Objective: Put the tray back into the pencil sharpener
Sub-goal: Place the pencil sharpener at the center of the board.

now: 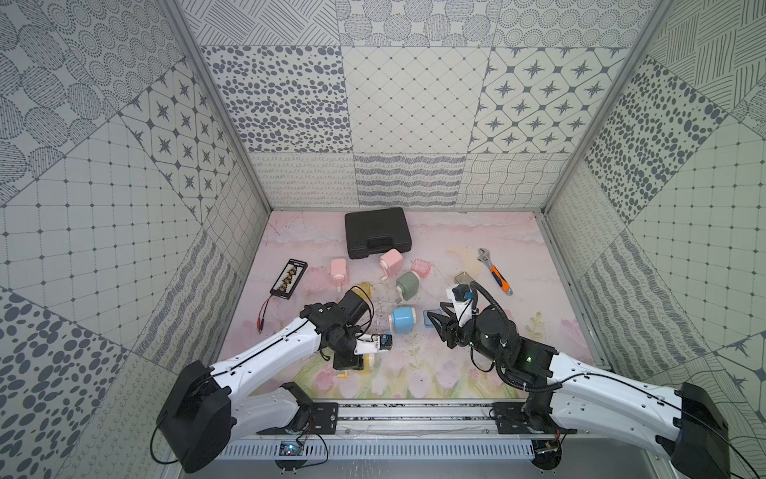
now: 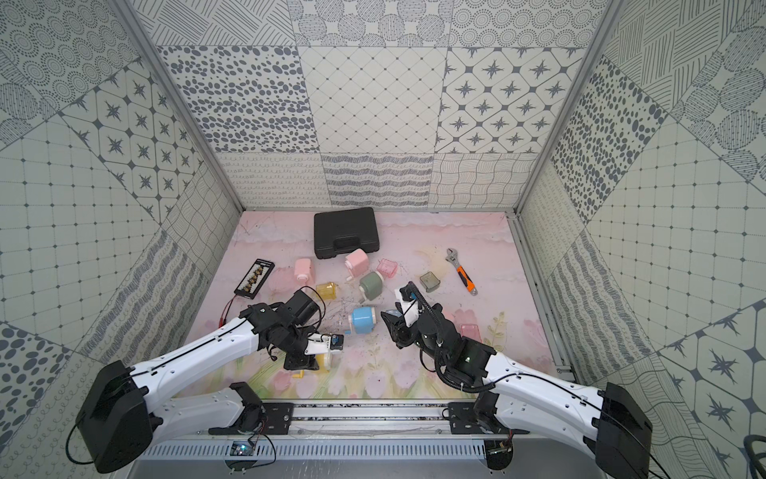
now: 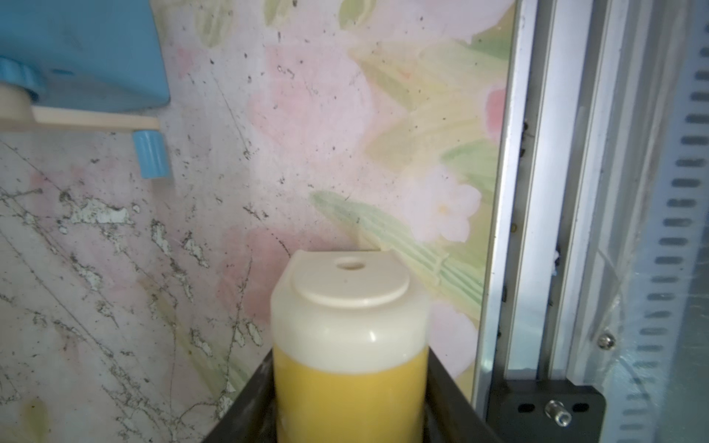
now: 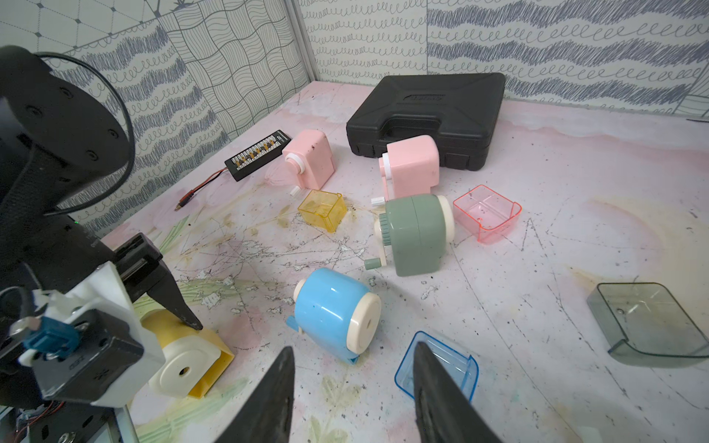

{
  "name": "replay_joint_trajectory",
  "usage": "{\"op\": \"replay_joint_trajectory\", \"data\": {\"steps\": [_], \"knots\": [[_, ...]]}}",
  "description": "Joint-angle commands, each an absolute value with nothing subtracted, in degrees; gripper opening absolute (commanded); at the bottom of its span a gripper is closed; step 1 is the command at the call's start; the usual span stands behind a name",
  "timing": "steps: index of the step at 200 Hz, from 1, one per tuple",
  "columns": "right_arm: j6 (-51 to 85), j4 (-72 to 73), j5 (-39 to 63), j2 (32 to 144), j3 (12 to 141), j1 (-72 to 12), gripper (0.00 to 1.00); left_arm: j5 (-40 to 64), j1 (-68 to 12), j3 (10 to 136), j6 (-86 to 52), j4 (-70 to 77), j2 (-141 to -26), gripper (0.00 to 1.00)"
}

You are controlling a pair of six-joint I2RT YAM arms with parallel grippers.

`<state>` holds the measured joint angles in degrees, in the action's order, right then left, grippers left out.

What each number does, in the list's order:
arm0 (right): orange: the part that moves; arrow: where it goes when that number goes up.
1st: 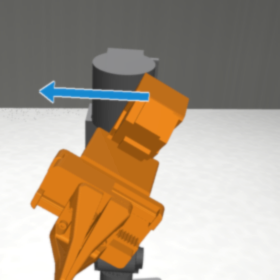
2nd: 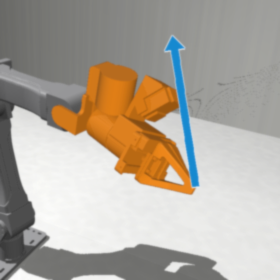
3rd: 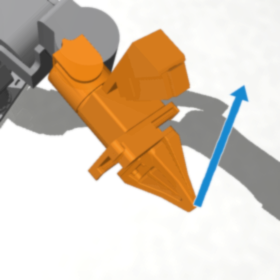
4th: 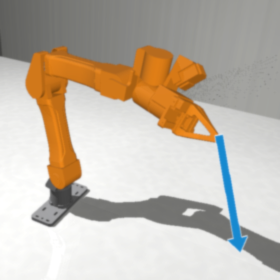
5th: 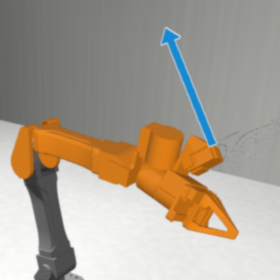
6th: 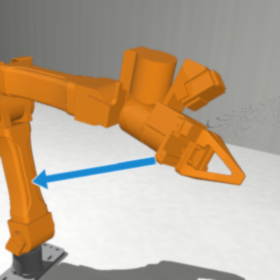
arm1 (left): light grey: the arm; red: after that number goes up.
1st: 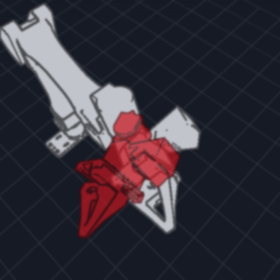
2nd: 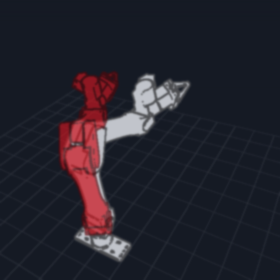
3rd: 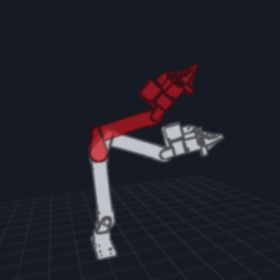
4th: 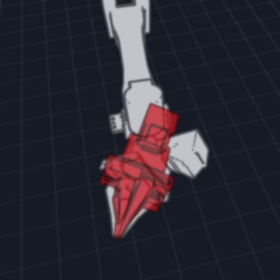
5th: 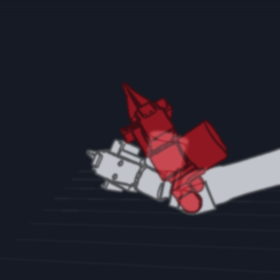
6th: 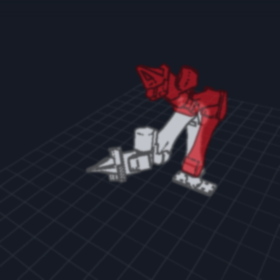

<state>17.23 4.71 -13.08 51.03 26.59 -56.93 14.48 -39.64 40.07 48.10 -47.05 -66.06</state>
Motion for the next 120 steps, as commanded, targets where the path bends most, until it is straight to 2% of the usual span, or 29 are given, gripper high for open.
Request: {"op": "replay_joint_trajectory", "data": {"steps": [1, 34, 66, 120], "knots": [[17.4, 6.0, -12.0, 51.8, 29.0, -57.1, 0.50, 14.8, -39.8, 38.9, 47.1, -40.9, -66.2, 0.44], [16.8, 7.0, -11.5, 52.5, 29.5, -57.1, 0.50, 14.4, -39.8, 37.7, 47.9, -41.8, -65.9, 0.53], [16.5, 6.7, -11.4, 52.6, 30.0, -57.1, 0.51, 13.2, -39.8, 37.8, 48.0, -42.1, -65.9, 0.70], [16.9, 4.8, -11.3, 52.8, 30.6, -57.1, 0.51, 13.8, -39.8, 40.0, 47.5, -43.9, -62.5, 0.79]]}}
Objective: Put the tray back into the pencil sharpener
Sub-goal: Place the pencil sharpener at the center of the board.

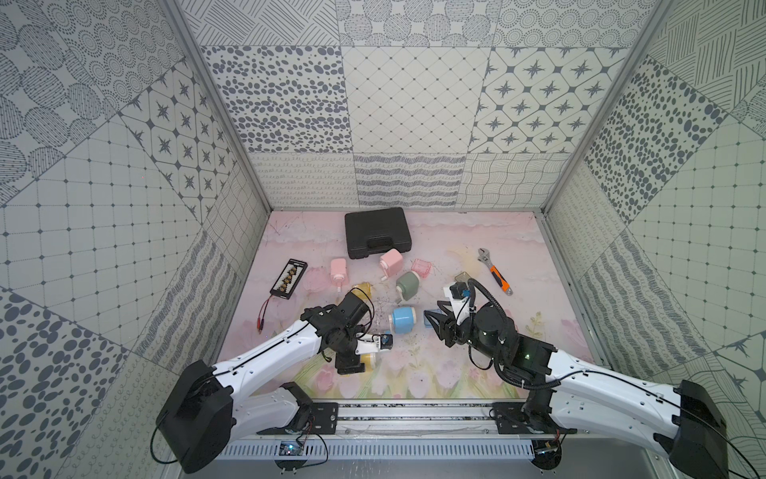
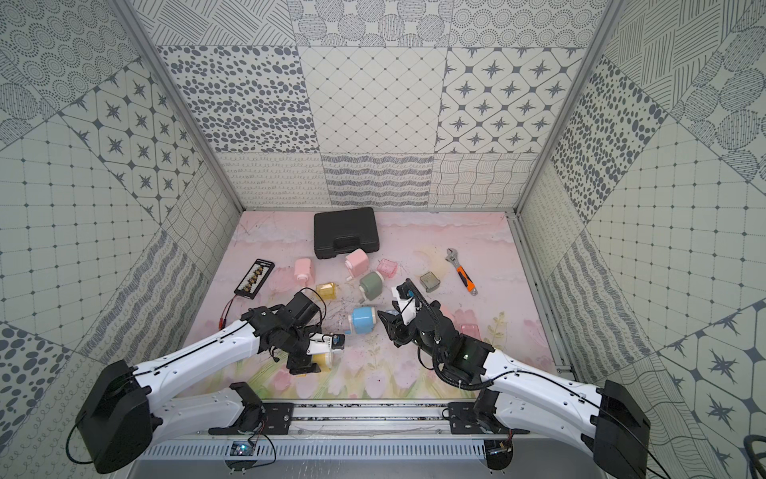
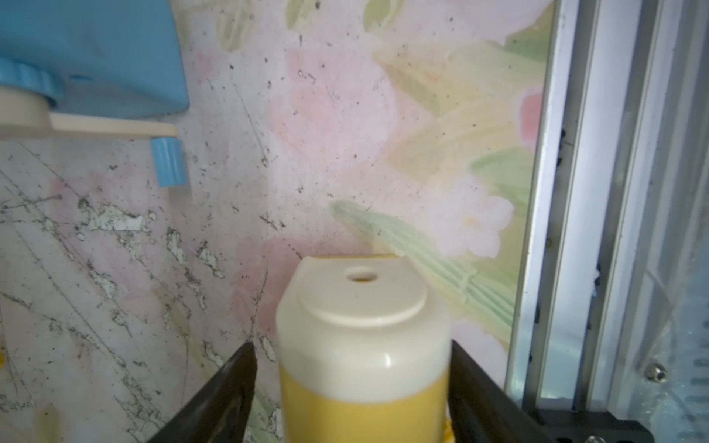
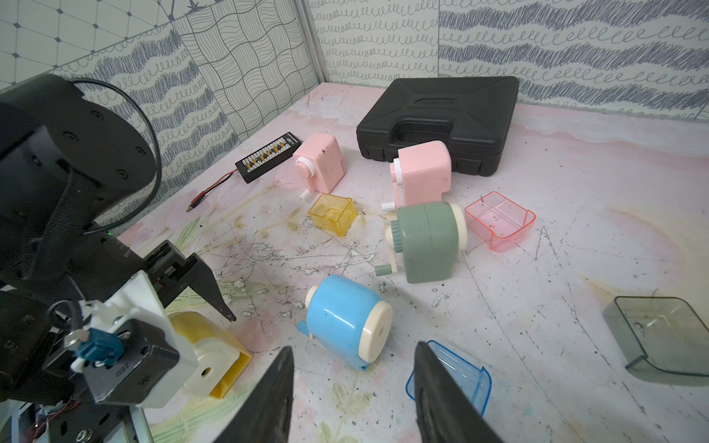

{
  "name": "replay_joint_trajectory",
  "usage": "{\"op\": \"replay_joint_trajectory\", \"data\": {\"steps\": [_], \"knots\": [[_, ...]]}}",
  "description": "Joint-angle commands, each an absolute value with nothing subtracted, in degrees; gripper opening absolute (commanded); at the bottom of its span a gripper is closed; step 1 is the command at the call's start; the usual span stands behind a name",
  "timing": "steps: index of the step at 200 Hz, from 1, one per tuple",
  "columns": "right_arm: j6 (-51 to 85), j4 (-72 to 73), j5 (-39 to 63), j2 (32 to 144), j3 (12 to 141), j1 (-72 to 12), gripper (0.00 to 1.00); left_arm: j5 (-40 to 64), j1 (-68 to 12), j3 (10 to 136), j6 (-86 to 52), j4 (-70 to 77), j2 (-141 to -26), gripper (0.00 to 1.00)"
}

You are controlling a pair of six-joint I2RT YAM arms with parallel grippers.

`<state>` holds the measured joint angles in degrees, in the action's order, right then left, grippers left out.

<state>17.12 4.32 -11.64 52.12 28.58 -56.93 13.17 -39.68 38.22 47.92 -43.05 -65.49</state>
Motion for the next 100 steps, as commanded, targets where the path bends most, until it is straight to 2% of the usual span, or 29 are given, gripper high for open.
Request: {"op": "replay_joint_trajectory", "data": {"steps": [1, 25, 49, 74, 100], "knots": [[16.9, 4.7, -11.3, 52.8, 30.5, -57.1, 0.51, 13.8, -39.8, 40.0, 47.4, -43.9, -62.2, 0.79], [17.7, -0.1, -11.3, 57.3, 36.8, -57.1, 0.50, 16.2, -39.8, 41.2, 44.9, -41.4, -53.2, 0.81], [20.5, -5.6, -11.8, 65.2, 44.5, -57.2, 0.49, 11.2, -39.8, 37.1, 35.5, -26.8, -41.6, 0.82], [23.9, -11.3, -12.7, 75.7, 54.4, -57.3, 0.45, -5.3, -39.8, 33.7, 20.5, -14.3, -33.0, 0.83], [28.0, -16.9, -11.0, 87.3, 66.3, -57.3, 0.44, -22.7, -39.7, 33.6, 9.8, -12.8, -30.7, 0.82]]}}
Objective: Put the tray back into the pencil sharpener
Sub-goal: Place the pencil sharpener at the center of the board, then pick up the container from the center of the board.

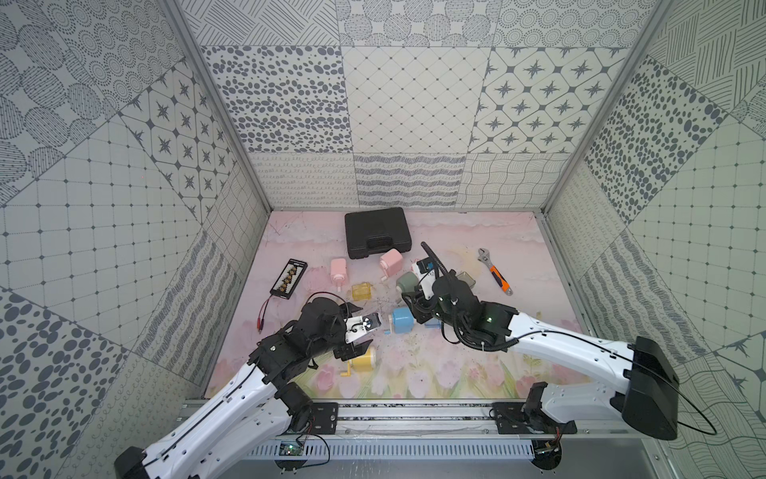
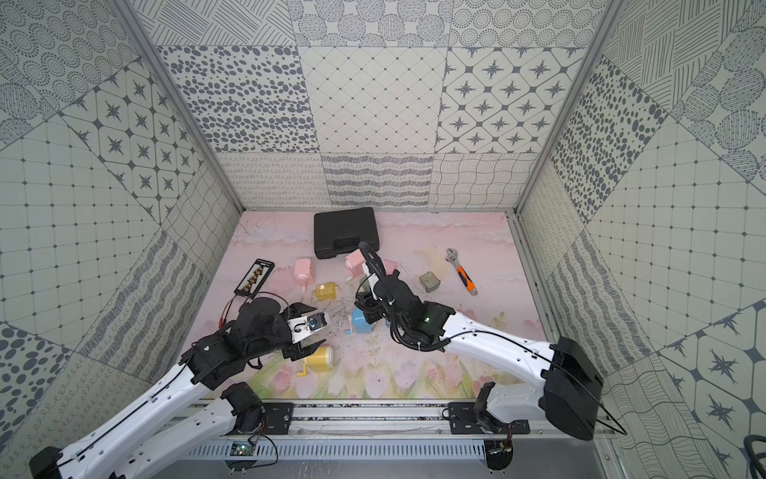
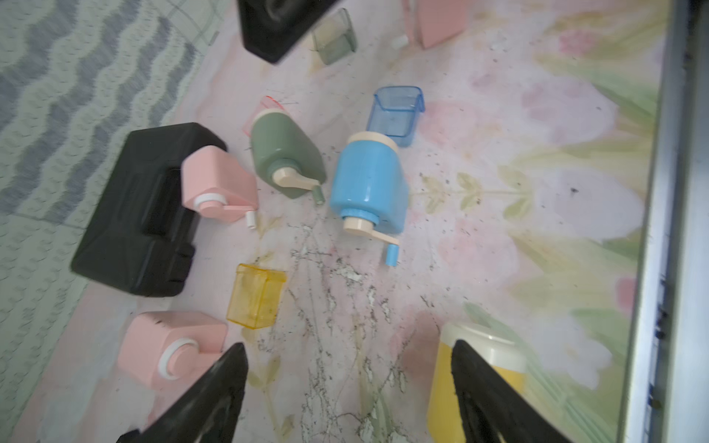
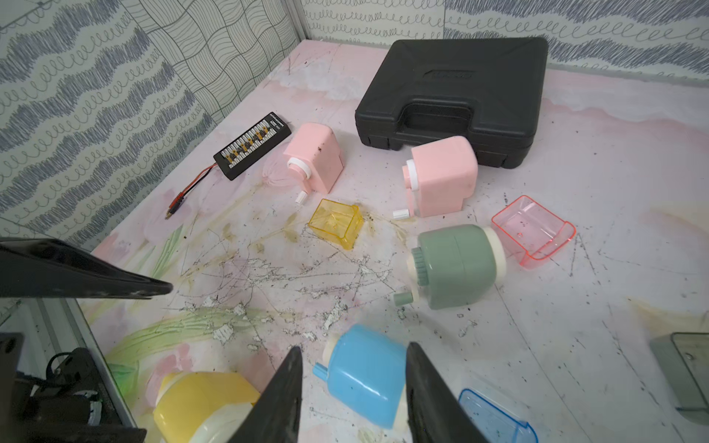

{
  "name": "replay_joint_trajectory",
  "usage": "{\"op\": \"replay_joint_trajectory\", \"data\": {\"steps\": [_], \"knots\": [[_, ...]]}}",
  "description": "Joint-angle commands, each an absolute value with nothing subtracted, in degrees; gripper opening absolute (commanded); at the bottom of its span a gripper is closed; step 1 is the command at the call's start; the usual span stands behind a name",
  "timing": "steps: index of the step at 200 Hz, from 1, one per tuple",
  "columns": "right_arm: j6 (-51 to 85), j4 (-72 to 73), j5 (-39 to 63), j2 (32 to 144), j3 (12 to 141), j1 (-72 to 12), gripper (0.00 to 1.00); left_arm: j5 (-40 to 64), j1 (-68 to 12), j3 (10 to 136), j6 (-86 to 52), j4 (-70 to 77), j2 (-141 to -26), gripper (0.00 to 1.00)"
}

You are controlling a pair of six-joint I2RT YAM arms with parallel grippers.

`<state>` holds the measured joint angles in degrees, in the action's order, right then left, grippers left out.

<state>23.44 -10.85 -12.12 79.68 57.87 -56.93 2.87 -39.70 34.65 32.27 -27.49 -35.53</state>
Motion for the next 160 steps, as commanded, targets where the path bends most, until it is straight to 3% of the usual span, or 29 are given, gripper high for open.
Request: {"op": "replay_joint_trajectory", "data": {"steps": [1, 43, 102, 160], "knots": [[28.0, -16.9, -10.8, 87.8, 66.7, -57.3, 0.44, -23.2, -39.7, 33.6, 9.6, -12.8, -30.6, 0.82], [33.3, -17.4, -6.8, 104.7, 80.1, -57.1, 0.47, -44.9, -35.8, 34.0, -7.8, -14.4, -31.3, 0.80], [39.6, -29.1, -11.6, 122.7, 98.2, -56.3, 0.46, -36.4, -18.6, 37.5, -33.6, -29.2, -34.6, 0.74], [41.8, -33.0, -14.3, 130.5, 107.1, -55.2, 0.39, -31.6, -17.2, 38.4, -35.2, -29.9, -40.5, 0.75]]}}
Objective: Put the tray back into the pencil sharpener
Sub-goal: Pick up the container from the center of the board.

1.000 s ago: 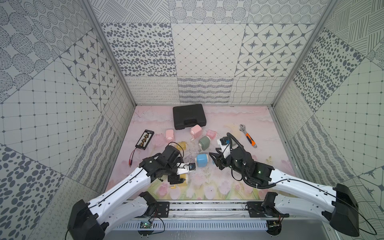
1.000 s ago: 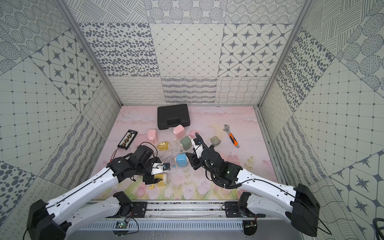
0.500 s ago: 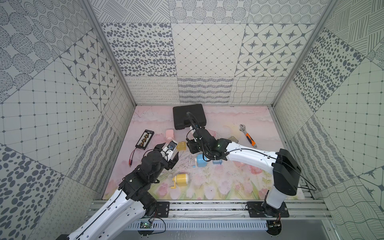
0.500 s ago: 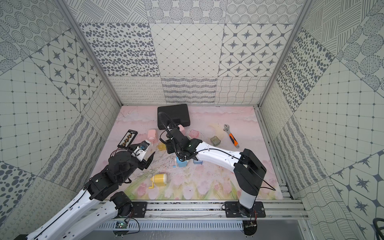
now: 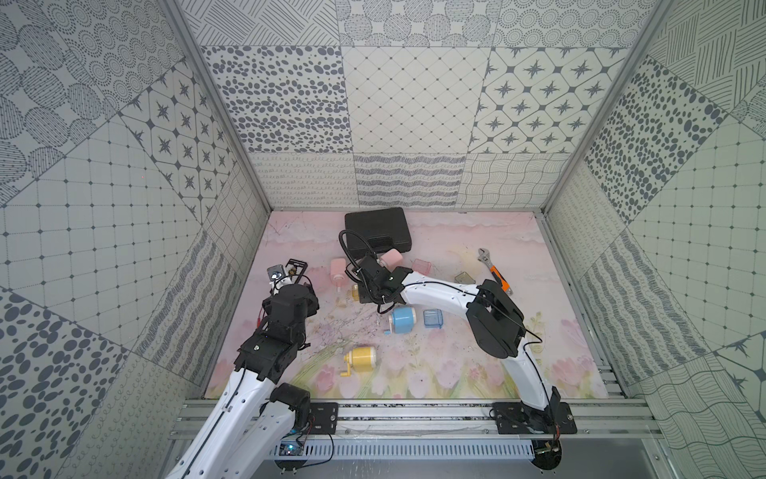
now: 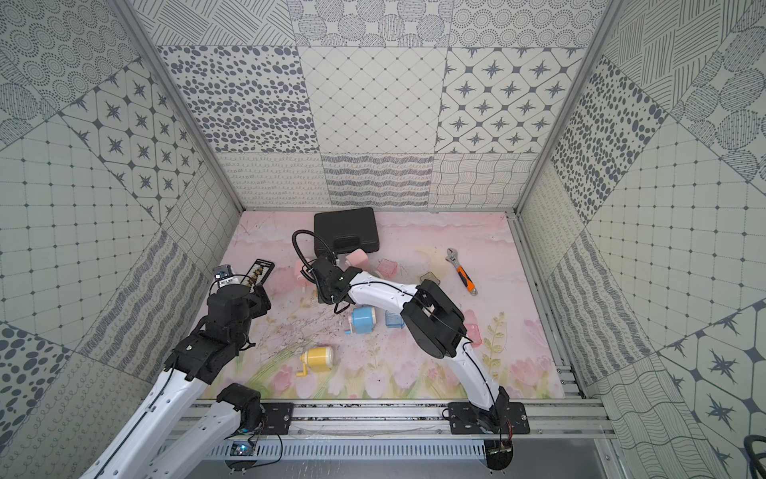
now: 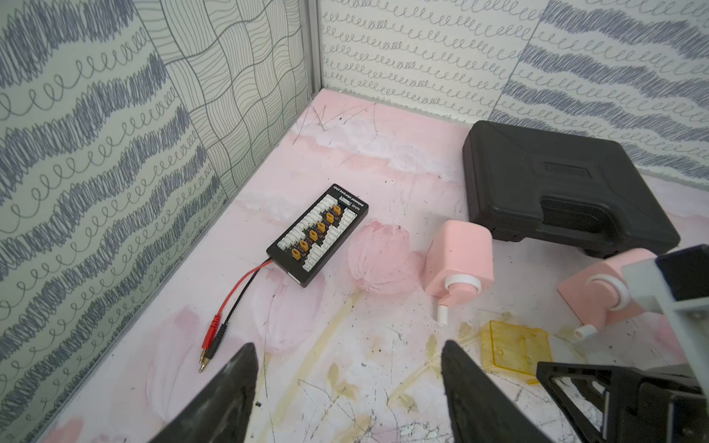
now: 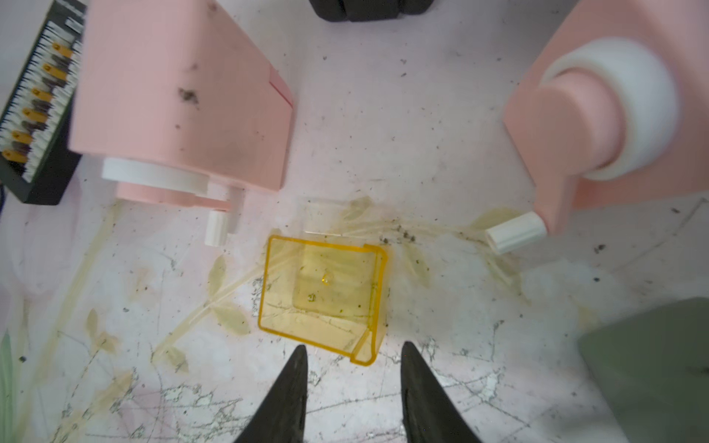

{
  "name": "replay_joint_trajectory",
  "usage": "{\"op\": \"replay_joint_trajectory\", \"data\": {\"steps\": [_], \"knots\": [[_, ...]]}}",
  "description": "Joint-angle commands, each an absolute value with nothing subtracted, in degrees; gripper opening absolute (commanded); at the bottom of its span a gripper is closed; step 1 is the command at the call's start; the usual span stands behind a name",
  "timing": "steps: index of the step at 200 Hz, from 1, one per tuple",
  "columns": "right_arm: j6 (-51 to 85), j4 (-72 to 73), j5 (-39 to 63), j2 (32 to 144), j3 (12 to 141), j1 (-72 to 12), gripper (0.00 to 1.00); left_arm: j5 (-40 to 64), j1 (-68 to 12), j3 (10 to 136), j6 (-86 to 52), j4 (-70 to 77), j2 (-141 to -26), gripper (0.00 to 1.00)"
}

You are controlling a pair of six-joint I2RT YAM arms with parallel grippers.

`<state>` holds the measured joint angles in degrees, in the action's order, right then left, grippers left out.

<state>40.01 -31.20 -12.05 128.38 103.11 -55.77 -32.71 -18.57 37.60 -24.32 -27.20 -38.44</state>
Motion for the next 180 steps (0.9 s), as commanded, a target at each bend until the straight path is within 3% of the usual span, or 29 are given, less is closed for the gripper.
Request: {"op": "replay_joint_trajectory", "data": {"steps": [1, 78, 180], "knots": [[41.8, -33.1, -14.4, 130.5, 107.3, -55.2, 0.39, -31.5, -17.2, 38.3, -35.2, -29.9, -40.5, 0.75], [41.8, -38.2, -16.2, 137.6, 117.1, -54.6, 0.26, -30.3, -17.1, 38.2, -33.4, -28.7, -40.4, 0.72], [41.6, -39.6, -15.3, 138.8, 118.0, -54.6, 0.11, -29.4, -17.1, 38.5, -31.7, -27.3, -40.1, 0.68]]}}
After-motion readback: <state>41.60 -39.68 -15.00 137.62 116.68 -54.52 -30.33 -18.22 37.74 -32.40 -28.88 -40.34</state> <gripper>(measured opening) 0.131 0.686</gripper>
